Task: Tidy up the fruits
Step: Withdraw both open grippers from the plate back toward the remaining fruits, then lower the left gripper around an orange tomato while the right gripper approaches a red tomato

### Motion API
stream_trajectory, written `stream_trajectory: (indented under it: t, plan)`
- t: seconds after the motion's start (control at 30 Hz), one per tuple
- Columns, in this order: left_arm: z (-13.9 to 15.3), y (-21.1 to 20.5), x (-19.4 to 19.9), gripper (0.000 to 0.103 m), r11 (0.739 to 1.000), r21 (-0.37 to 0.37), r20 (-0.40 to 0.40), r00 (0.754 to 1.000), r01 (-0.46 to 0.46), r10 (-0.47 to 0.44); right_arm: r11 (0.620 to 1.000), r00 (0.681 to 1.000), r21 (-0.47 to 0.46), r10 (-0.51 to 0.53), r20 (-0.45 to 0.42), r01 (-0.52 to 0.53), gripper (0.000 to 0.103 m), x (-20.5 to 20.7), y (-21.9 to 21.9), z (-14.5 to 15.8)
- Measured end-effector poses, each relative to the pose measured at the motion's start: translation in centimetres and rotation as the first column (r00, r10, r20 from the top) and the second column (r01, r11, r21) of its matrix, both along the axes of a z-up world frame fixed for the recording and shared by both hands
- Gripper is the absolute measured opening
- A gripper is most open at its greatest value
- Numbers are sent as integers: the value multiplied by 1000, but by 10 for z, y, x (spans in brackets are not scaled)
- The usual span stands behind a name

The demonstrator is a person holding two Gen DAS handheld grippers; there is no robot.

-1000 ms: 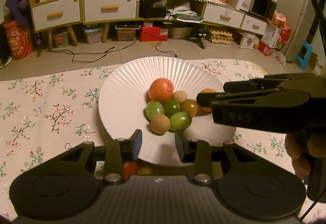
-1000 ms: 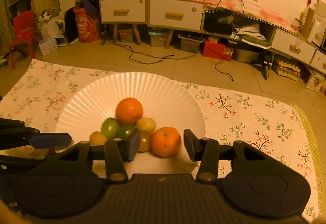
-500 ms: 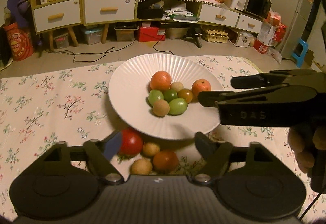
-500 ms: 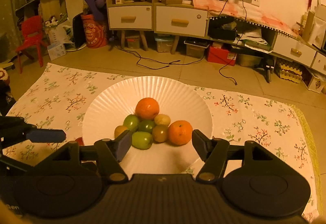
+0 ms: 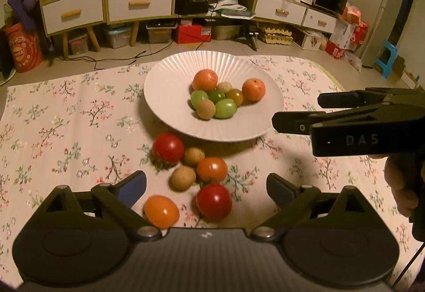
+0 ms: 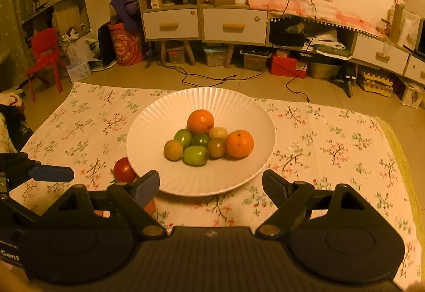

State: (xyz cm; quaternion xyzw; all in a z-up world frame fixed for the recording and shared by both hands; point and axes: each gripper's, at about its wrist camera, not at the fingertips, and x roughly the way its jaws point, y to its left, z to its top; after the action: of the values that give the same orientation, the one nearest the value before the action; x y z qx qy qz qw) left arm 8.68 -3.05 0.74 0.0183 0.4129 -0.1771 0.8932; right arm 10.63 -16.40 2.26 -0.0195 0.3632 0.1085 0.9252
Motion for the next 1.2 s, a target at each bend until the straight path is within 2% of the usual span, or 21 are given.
stream_trajectory:
  t: [0.13,0.73,0.87,1.2]
  plan:
    - [-1,5,-9,97,1000,-6,-3,1000,-10,10,1000,1000,4,12,-7,-12,88,-10,2,-1]
    - [-19,28,-40,97,999,13,-6,999,-43,43,999,999,7,33,-17,-33,93,-38,13,-15]
    - [-25,35,-45,97,999,-4,-34,998,-51,51,999,999,-11,46,-24,-47,93,-44,19,-23]
    - [-46,49,-49,97,997,21,-85,994,-71,72,994,994,-56,91,-62,-94,94,-53,35,-44]
